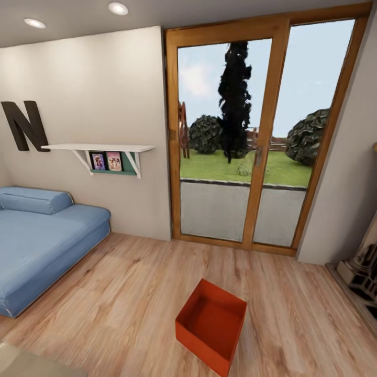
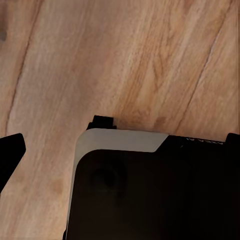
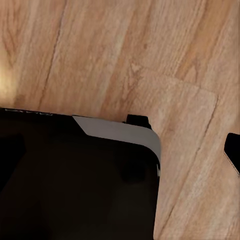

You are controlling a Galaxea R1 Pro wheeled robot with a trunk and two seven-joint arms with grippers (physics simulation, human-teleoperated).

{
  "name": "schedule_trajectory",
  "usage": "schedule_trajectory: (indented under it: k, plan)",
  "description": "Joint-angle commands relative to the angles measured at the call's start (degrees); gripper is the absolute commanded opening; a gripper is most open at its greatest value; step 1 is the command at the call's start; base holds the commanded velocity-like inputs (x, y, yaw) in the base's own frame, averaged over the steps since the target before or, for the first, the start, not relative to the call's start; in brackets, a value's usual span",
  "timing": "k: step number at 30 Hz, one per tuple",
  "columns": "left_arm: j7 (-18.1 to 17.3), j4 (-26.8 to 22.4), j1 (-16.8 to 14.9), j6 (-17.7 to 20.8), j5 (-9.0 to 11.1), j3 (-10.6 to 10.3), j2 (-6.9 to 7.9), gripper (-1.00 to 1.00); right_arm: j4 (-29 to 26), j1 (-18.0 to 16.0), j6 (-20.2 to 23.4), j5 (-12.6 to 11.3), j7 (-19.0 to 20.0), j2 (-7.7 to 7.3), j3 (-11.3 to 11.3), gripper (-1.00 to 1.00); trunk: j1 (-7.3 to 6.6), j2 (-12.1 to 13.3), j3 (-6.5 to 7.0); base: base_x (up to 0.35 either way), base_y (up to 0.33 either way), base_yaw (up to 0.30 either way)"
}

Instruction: Move the two storage containers from the living room to the garage. In the garage, place one container on the floor and stack the other container on top of it (either order is fine).

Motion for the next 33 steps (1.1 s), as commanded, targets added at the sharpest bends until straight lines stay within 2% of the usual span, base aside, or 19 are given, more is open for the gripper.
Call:
schedule_trajectory:
  k: [1,20,33]
  plan:
    - [-0.03,0.06,-0.04,-0.17,0.38,0.24,0.0,1.0,0.13,-0.04,-0.17,-0.39,-0.02,0.06,0.48,1.0,0.04,-0.04,-0.07,0.323,0.0,0.0]
    - [-0.03,0.05,-0.04,-0.26,0.38,0.24,0.03,1.0,0.13,-0.06,-0.16,-0.37,-0.02,0.06,0.48,1.0,0.04,-0.04,-0.07,0.283,0.0,0.0]
    - [0.01,0.0,-0.04,-0.26,0.63,0.31,0.08,1.0,0.13,-0.04,-0.16,-0.39,-0.02,0.06,0.48,1.0,0.04,-0.04,-0.07,0.028,0.0,0.0]
